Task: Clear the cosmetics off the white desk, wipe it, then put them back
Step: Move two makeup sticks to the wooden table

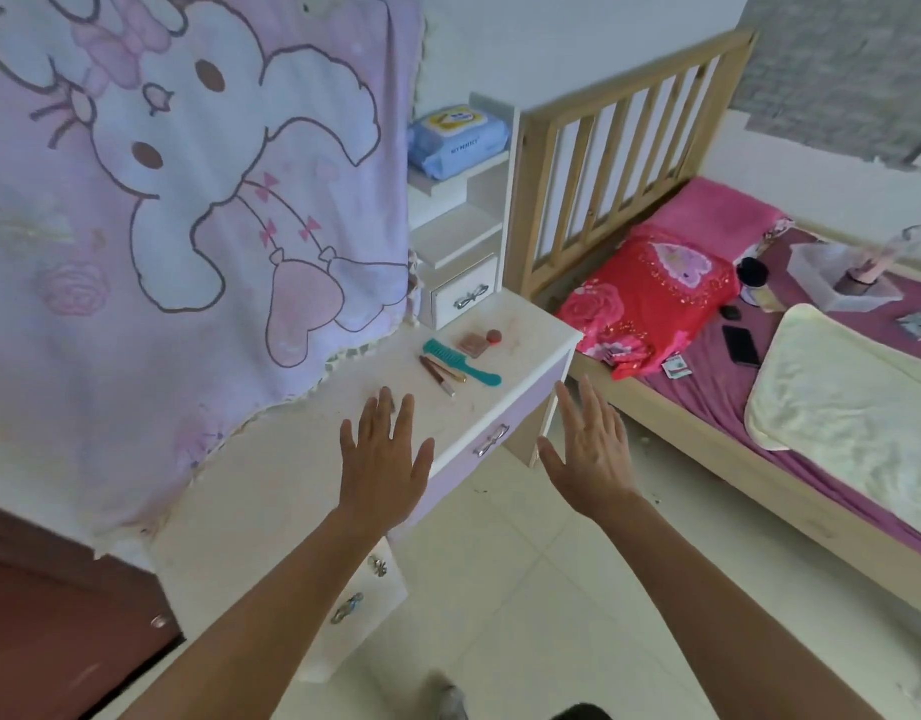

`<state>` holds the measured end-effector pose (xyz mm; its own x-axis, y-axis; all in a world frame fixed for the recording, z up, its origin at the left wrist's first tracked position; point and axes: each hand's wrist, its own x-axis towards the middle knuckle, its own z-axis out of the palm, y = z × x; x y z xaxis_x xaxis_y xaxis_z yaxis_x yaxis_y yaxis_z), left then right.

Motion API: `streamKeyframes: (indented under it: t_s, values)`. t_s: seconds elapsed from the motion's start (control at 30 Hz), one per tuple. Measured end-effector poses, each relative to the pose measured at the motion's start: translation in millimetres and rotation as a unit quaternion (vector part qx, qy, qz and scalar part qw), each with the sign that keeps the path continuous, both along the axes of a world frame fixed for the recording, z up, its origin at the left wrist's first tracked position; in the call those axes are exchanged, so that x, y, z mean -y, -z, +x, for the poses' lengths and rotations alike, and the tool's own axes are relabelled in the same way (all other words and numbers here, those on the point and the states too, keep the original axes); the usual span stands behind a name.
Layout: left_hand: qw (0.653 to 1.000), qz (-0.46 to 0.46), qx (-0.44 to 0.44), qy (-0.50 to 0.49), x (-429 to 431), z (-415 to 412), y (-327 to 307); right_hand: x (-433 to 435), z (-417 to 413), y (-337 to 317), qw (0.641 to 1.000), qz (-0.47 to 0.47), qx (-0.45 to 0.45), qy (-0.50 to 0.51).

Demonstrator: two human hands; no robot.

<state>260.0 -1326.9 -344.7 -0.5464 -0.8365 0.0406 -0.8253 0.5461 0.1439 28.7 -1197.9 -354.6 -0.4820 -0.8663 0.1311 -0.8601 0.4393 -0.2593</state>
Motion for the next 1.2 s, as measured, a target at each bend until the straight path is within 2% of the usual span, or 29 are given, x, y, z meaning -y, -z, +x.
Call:
streamKeyframes:
  t_s: [0.2, 0.4, 0.7, 0.8, 1.03, 1.2]
  values:
    - [1.0, 0.014, 0.014, -0.006, 84.3, -62.2, 20.7, 84.5, -61.3, 14.9, 1.0, 0.001, 0.028, 0.002]
    - [0.993, 0.073, 0.06, -0.073, 146.7, -117.5, 62.3, 182.5, -128.3, 57.4, 0.992, 0.083, 0.072, -0.07]
    - [0.946, 0.213, 0.046, -0.238, 199.4, -170.0, 104.4, 312.2, -177.6, 103.9, 0.941, 0.215, 0.088, -0.245]
    - [0.933, 0.244, 0.04, -0.26, 206.6, -179.1, 119.4, 331.3, -176.1, 124.4, 0.92, 0.253, 0.1, -0.282]
    - [0.901, 0.353, 0.008, -0.253, 221.5, -173.7, 166.6, 335.4, -142.6, 168.2, 0.901, 0.308, 0.157, -0.261]
    - [0.903, 0.352, -0.002, -0.246, 237.5, -161.8, 174.1, 336.7, -117.3, 179.0, 0.923, 0.282, 0.162, -0.204]
